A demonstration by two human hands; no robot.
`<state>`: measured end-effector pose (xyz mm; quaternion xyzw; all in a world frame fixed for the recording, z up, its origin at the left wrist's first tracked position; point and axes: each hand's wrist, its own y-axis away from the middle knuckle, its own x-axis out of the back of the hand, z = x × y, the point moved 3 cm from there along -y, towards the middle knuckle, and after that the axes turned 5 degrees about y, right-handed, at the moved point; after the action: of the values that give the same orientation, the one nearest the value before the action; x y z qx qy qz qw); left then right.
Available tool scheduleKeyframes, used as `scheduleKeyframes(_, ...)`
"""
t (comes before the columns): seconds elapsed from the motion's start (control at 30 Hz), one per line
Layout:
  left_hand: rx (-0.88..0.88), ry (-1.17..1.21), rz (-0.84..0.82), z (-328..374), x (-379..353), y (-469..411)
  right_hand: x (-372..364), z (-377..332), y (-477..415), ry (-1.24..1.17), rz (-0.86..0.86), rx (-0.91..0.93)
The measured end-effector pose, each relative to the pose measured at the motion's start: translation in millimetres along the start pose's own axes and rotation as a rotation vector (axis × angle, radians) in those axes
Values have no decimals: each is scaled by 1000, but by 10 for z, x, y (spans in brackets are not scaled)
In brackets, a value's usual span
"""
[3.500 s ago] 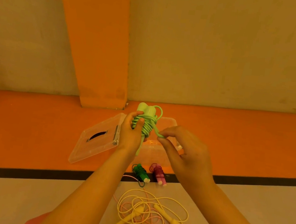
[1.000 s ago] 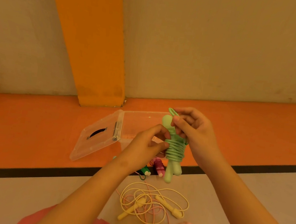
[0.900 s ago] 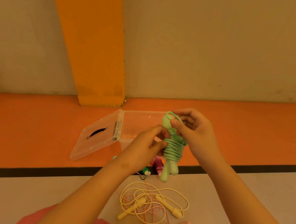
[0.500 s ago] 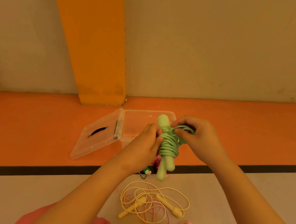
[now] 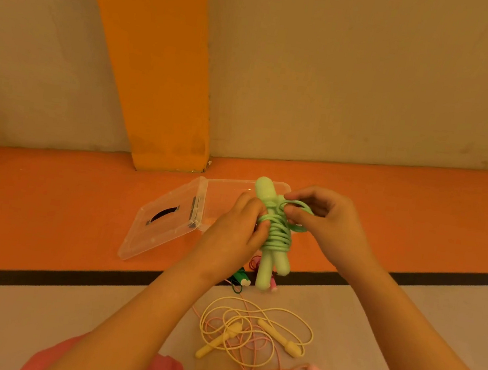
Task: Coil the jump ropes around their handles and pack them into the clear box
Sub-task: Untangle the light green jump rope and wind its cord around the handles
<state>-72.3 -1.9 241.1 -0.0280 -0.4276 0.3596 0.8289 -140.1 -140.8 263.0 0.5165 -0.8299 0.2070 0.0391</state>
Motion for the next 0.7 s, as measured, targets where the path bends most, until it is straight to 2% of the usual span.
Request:
scheduleKeyframes(0.13, 27, -11, 23, -19, 24, -1, -39, 15, 10, -38, -6, -12)
scheduleKeyframes(0.3, 72, 96, -4, -18, 28, 13, -75, -14, 22, -125, -3, -1)
scheduleKeyframes(0.43, 87, 128, -70, 51, -39, 52, -118, -54, 9, 23, -44, 47)
scheduleKeyframes(0.6, 49, 185, 1, 17, -11, 53, -59, -87, -5, 186, -67, 67)
scheduleKeyframes(0.7, 0, 142, 58, 23, -18, 74, -47, -70, -4, 136, -113, 11)
